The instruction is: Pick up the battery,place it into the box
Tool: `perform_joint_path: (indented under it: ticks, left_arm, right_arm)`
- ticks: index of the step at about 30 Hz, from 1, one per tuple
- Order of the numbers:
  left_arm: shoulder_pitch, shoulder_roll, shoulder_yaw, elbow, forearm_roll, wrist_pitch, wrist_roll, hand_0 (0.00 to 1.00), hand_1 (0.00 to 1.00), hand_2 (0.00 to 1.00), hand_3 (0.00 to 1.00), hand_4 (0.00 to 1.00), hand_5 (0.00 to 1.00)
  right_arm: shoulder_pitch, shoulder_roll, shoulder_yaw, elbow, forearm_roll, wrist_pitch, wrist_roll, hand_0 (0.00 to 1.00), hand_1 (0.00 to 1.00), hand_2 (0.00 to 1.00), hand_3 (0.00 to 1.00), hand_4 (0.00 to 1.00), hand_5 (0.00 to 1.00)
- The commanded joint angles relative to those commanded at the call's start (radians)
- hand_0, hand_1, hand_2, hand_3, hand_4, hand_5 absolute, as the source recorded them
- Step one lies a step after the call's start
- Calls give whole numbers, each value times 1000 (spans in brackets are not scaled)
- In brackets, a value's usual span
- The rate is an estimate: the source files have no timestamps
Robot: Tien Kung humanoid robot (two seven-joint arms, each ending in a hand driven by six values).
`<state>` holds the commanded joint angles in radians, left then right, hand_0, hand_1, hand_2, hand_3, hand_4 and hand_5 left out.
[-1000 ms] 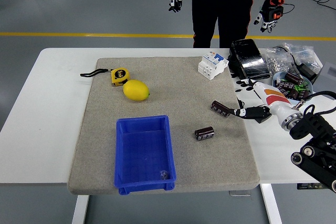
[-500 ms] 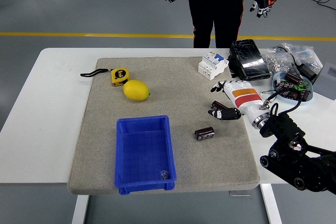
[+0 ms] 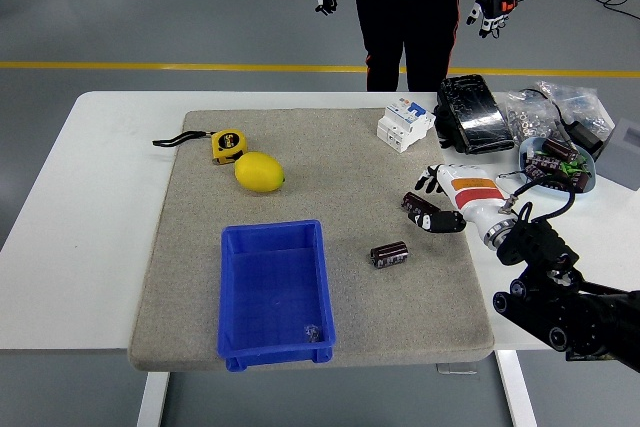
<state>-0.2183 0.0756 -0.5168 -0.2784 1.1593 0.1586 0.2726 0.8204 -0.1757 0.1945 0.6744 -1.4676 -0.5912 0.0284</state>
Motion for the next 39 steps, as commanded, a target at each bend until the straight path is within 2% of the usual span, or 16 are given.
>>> perform_joint_path:
  ticks: [12, 23, 24, 29, 30, 39]
  left_arm:
    - [-9, -5, 14, -5, -7, 5, -5, 651, 655, 660, 582, 628, 585]
    - [-13, -7, 12, -8, 6, 4, -5, 650, 655, 660, 582, 628, 585]
    - [-13, -7, 11, -8, 7, 4, -5, 650, 656, 658, 582, 628, 584]
    - [-13, -9, 11, -8, 11, 4, -5, 650, 656, 658, 582, 628, 584]
    - [-14, -9, 11, -9, 12, 4, -5, 648, 659, 658, 583, 627, 582]
    - [-13, -9, 9, -10, 20, 1, -5, 648, 659, 658, 582, 628, 583]
  right_arm:
    - [12, 21, -51, -55, 75, 17, -1, 456, 523, 546, 565, 862, 320]
    - [20, 30, -91, -75, 109, -2, 17, 426, 503, 535, 554, 849, 312]
    - [20, 30, -93, -76, 110, -2, 18, 322, 431, 483, 493, 808, 318]
    - [21, 31, -105, -84, 124, 2, 19, 322, 431, 483, 493, 808, 318]
    - [22, 31, -108, -87, 127, 4, 19, 275, 405, 460, 477, 780, 322]
    - [13, 30, -118, -94, 134, 5, 20, 243, 391, 452, 473, 763, 326]
